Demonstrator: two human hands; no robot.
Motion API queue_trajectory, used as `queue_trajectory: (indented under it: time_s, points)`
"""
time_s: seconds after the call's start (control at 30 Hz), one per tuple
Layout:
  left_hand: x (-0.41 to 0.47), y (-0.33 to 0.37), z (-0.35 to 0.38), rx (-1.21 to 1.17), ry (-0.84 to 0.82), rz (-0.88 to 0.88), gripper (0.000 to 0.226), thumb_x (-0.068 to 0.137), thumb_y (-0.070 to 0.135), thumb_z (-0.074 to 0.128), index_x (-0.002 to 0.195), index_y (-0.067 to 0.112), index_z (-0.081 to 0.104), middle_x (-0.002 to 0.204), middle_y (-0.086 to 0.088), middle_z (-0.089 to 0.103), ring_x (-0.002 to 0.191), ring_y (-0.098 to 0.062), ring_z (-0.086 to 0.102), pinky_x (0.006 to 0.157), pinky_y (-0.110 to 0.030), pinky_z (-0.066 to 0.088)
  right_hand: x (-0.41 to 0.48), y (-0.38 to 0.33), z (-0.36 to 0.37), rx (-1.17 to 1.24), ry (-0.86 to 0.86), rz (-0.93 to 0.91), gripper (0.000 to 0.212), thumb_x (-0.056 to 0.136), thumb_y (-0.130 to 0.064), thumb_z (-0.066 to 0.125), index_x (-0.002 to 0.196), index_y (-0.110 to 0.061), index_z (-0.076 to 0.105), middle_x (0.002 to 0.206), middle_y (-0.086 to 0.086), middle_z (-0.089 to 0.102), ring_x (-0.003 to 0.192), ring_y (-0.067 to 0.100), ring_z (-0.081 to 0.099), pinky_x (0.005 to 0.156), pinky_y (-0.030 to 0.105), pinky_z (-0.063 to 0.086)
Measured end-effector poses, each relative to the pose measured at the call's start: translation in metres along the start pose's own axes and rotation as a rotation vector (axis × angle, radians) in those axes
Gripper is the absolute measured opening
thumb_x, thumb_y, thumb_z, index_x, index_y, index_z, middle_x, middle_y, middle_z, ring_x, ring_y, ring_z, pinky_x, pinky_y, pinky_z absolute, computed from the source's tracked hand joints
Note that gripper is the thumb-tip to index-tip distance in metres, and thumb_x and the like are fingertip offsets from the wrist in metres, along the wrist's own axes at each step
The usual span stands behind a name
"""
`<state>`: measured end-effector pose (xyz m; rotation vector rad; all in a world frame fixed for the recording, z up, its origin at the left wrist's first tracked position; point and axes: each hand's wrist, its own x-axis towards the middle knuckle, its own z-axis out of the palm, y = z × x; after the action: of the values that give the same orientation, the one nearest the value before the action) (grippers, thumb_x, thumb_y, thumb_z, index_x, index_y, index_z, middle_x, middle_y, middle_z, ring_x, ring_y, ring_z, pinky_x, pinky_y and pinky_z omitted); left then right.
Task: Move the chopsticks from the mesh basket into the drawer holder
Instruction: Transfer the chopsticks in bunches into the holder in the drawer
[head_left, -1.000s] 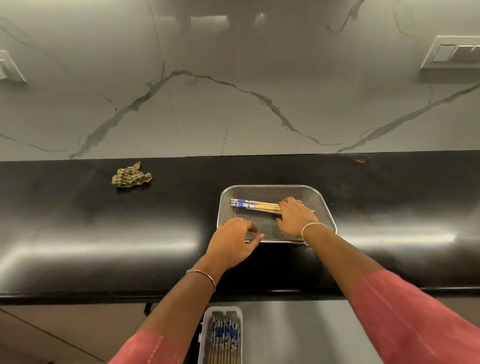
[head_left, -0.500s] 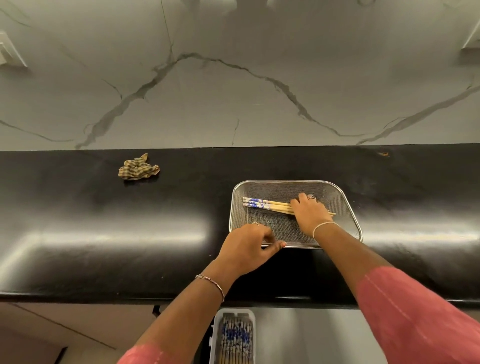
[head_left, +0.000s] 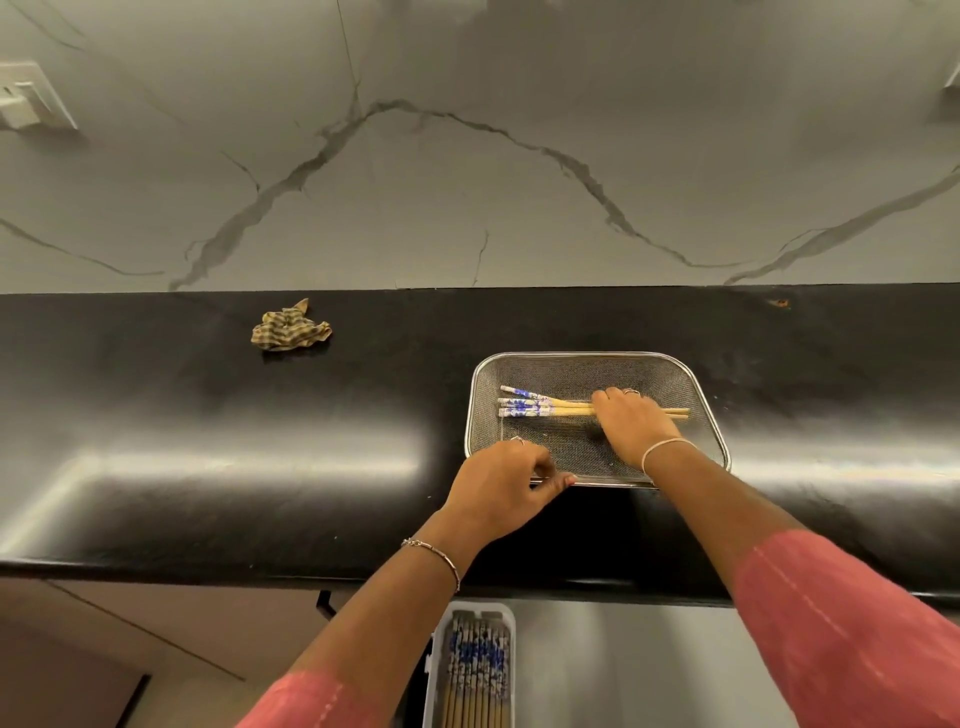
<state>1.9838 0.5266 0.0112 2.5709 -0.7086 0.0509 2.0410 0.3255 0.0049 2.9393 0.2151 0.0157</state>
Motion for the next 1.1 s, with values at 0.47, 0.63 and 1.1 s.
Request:
queue_trajectory:
  time_s: [0.47,0.63,1.1]
  points:
    - [0.001,0.037,-0.02,-0.343,0.16,-0.255,0.05,0.089,0.038,0.064,0.132,0.015,0.053,0.131,-0.001,0.057,0.12,-0.016,0.054,0.103,-0.035,0.044,-0.05,0.006,-0.075,0.295,0.223,-0.003,0.026,0.089,0.002,0.05,0.114,-0.007,0.047,0.109,0.014,0.06,0.095,0.032,0.059,0.081,0.04,0.047]
    - [-0.006,0.069,-0.054,-1.1,0.137,-0.449,0.051,0.093,0.032,0.061,0.136,0.008,0.049,0.131,-0.01,0.059,0.12,-0.017,0.056,0.102,-0.033,0.044,-0.084,-0.006,-0.094,0.84,0.104,0.039,0.008,0.099,-0.009,0.039,0.102,-0.008,0.046,0.086,0.007,0.052,0.068,0.019,0.047,0.057,0.028,0.038]
    - [-0.12,0.077,-0.029,-1.357,-0.135,-0.415,0.027,0.097,0.009,0.051,0.122,0.0,0.058,0.115,-0.014,0.07,0.095,-0.02,0.069,0.088,-0.031,0.056,-0.225,-0.086,-0.047,1.961,-0.443,0.061,0.017,0.099,-0.009,0.044,0.104,-0.005,0.06,0.078,0.006,0.063,0.064,0.01,0.061,0.066,0.023,0.055]
